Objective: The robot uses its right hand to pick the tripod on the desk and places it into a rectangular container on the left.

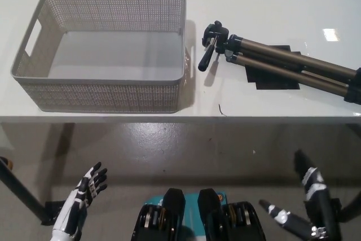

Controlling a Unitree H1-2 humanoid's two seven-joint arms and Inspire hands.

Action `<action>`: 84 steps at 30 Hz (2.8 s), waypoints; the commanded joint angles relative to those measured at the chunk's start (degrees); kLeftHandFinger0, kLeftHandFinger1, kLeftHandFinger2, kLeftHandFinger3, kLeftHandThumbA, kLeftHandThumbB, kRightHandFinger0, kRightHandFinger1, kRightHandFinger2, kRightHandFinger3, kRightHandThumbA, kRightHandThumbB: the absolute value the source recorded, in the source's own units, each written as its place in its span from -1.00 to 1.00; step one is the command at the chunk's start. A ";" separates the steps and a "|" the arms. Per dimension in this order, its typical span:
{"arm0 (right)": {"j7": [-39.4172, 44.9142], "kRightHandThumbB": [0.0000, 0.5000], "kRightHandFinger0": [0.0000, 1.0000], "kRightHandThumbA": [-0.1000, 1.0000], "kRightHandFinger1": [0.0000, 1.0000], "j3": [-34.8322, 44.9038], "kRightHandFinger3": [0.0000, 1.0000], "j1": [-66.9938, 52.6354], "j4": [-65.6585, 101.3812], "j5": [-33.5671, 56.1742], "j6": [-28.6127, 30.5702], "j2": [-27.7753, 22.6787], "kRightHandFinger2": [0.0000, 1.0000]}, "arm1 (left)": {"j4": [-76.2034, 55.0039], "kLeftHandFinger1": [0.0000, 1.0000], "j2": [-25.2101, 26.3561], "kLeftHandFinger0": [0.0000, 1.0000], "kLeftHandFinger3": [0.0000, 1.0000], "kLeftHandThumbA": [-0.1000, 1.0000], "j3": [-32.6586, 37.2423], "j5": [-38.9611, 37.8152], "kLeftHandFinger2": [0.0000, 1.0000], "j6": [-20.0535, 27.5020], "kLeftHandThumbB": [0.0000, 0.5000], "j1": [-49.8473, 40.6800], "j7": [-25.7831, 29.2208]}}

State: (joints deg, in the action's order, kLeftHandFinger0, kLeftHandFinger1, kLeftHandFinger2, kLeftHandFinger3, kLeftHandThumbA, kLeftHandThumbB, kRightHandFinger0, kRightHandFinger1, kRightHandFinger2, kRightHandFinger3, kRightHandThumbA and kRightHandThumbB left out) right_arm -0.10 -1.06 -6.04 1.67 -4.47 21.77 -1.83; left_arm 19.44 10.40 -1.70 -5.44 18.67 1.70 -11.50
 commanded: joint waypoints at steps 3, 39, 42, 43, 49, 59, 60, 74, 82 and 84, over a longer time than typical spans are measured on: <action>0.72 0.18 1.00 1.00 1.00 2.15 1.00 1.77 19.26 -5.42 -5.25 -2.86 1.00 | -2.06 1.00 1.56 1.00 1.00 1.00 0.67 2.09 1.00 4.49 1.00 0.42 -0.45; 15.48 0.73 1.00 1.00 1.00 -18.79 1.00 80.70 -57.90 -18.96 -32.81 -15.01 1.00 | -0.49 1.00 0.84 1.00 1.00 1.00 1.18 3.77 1.00 5.86 1.00 -1.11 -0.02; 15.23 0.70 1.00 1.00 1.00 -19.08 1.00 83.09 -66.89 -17.49 -29.95 -13.72 1.00 | -0.68 1.00 0.80 1.00 1.00 1.00 1.46 3.74 1.00 5.79 1.00 -1.45 -0.27; 15.30 0.65 1.00 1.00 1.00 -19.73 1.00 83.82 -69.88 -17.61 -29.16 -13.31 1.00 | -0.84 1.00 0.83 1.00 1.00 1.00 1.51 3.74 1.00 5.86 1.00 -1.64 -0.31; 14.71 0.33 1.00 1.00 1.00 -21.98 1.00 82.78 -78.16 -18.21 -26.17 -12.61 1.00 | -0.81 1.00 0.78 1.00 1.00 1.00 1.90 4.02 1.00 5.67 1.00 -2.45 -0.14; 15.54 0.57 1.00 1.00 1.00 -26.93 1.00 76.31 -84.47 -20.34 -28.46 -12.15 1.00 | -0.99 1.00 0.78 1.00 1.00 1.00 2.71 2.74 1.00 5.06 1.00 -2.70 -1.32; 15.75 0.56 1.00 1.00 1.00 -27.63 1.00 75.35 -84.78 -20.88 -29.89 -11.69 1.00 | -0.59 1.00 0.82 1.00 1.00 1.00 2.79 3.14 1.00 5.82 1.00 -2.40 -1.22; 11.26 -0.60 0.68 -1.00 0.91 -29.64 0.59 74.46 -84.46 -21.69 -28.25 -8.96 0.85 | -0.20 1.00 0.80 1.00 1.00 1.00 2.64 2.89 1.00 5.67 1.00 -1.01 -1.24; 9.43 -0.43 -0.52 -1.00 0.27 -27.99 0.56 75.75 -84.32 -20.94 -28.02 -10.24 0.28 | 0.51 1.00 0.70 1.00 1.00 1.00 2.57 2.48 1.00 6.55 1.00 -0.32 -1.50; 9.03 -0.36 -0.39 -1.00 0.42 -27.76 0.30 75.69 -84.32 -20.89 -27.72 -10.58 0.42 | 0.70 1.00 0.77 1.00 1.00 1.00 2.62 2.62 1.00 6.76 1.00 -0.20 -1.51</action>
State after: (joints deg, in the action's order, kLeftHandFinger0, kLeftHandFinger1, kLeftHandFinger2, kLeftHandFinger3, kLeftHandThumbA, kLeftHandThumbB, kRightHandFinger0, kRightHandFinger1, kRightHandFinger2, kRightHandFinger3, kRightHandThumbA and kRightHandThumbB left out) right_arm 8.59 -29.70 69.88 -81.56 -25.76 -6.39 -12.00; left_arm 20.51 10.39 0.77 -2.62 22.27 0.51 -12.50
